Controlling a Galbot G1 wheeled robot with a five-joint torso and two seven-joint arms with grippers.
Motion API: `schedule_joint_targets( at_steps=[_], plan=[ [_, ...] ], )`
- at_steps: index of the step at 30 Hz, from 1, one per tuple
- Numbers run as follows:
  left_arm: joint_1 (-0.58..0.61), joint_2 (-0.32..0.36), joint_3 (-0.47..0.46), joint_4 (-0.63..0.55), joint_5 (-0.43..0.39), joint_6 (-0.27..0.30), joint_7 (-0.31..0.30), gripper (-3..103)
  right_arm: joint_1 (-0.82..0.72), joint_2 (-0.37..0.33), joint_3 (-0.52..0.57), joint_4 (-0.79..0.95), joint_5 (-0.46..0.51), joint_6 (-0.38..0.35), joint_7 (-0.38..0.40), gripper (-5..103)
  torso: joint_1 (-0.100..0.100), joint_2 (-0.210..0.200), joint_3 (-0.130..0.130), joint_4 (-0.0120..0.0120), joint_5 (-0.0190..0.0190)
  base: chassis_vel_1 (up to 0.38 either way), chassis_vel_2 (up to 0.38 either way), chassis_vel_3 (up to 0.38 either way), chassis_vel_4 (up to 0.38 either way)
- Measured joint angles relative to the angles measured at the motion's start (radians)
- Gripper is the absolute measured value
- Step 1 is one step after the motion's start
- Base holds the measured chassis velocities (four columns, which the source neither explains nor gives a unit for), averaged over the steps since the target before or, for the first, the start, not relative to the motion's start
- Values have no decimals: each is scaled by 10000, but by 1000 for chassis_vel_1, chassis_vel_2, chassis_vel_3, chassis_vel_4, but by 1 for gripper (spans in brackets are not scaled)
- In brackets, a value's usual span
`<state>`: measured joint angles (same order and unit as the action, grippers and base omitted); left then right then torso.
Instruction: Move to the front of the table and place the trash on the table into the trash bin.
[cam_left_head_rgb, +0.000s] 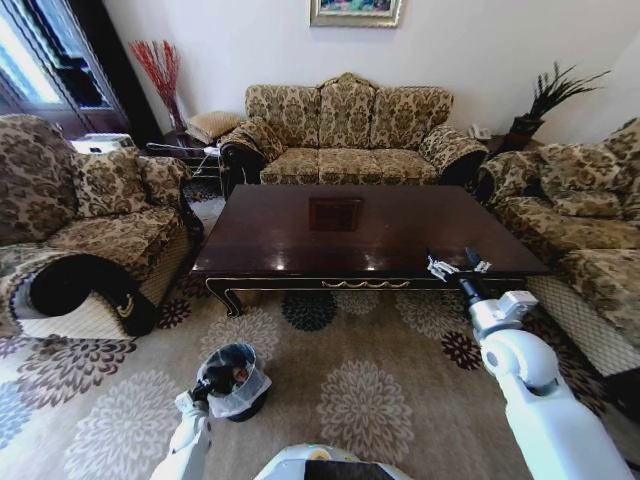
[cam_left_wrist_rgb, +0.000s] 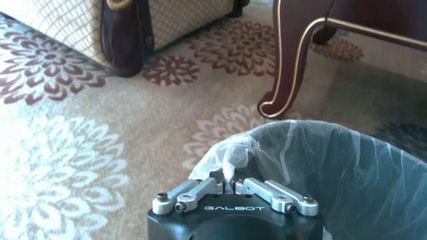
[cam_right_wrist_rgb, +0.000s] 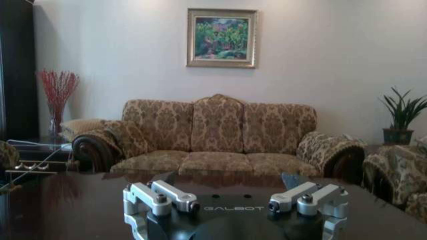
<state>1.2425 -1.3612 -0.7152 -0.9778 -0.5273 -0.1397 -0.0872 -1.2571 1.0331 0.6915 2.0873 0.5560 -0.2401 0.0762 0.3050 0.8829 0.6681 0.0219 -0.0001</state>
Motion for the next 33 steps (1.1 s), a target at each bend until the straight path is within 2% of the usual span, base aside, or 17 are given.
schedule_joint_targets(
  at_steps=[6,9,14,16,17,18,20,22,23,26,28,30,31,33],
  plan=[
    [-68,10,48,155,-212,-202,119,3,-40,14,-40,-12,-49,38,-13,100,0,1,0,-1,1,0,0,0,0],
    [-236,67,195,452,-467,-528,187,3,-61,18,-91,-31,-105,72,-42,100,1,1,0,-1,1,0,0,0,0],
    [-389,68,291,676,-476,-694,209,3,-67,30,-161,-32,-141,101,-52,100,2,1,1,-1,0,0,0,0,0],
    [-430,28,315,816,-181,-694,216,2,-72,12,-173,-15,-148,129,-55,100,2,2,1,-2,1,0,0,0,0],
    [-430,20,316,854,-51,-695,218,7,-73,-7,-160,-14,-148,141,-55,100,2,2,0,-2,-1,0,0,0,0],
    [-430,20,316,854,-51,-695,218,7,-73,-7,-160,-14,-148,141,-55,100,2,2,0,-2,-1,0,0,0,0],
    [-429,10,279,933,154,-690,147,18,-67,-59,-97,-31,-135,190,-69,100,1,3,1,1,3,0,0,0,0],
    [-426,13,271,939,178,-689,141,18,-49,-76,-80,-48,-129,211,-74,100,1,3,1,3,5,0,0,0,0],
    [-413,16,265,913,163,-688,142,28,-17,-92,-71,-66,-123,236,-77,100,1,3,0,-2,3,0,0,0,0],
    [-351,26,253,743,-17,-620,136,34,45,-105,-82,-76,-110,251,-76,100,2,3,1,-1,3,0,0,0,0],
    [-275,31,227,463,-230,-489,116,44,90,-130,-101,-69,-96,251,-69,100,1,3,1,0,3,0,0,0,0],
    [-241,31,203,339,-299,-437,109,44,105,-142,-105,-58,-87,251,-66,100,2,3,1,-1,3,0,0,0,0],
    [-91,31,48,-197,-442,-205,93,56,170,-195,-110,-4,-36,239,-50,100,1,3,1,-1,2,0,0,0,0],
    [15,34,-168,-659,-401,-135,93,66,225,-241,-112,60,7,210,-27,100,2,3,1,0,1,0,0,0,0]
  ],
)
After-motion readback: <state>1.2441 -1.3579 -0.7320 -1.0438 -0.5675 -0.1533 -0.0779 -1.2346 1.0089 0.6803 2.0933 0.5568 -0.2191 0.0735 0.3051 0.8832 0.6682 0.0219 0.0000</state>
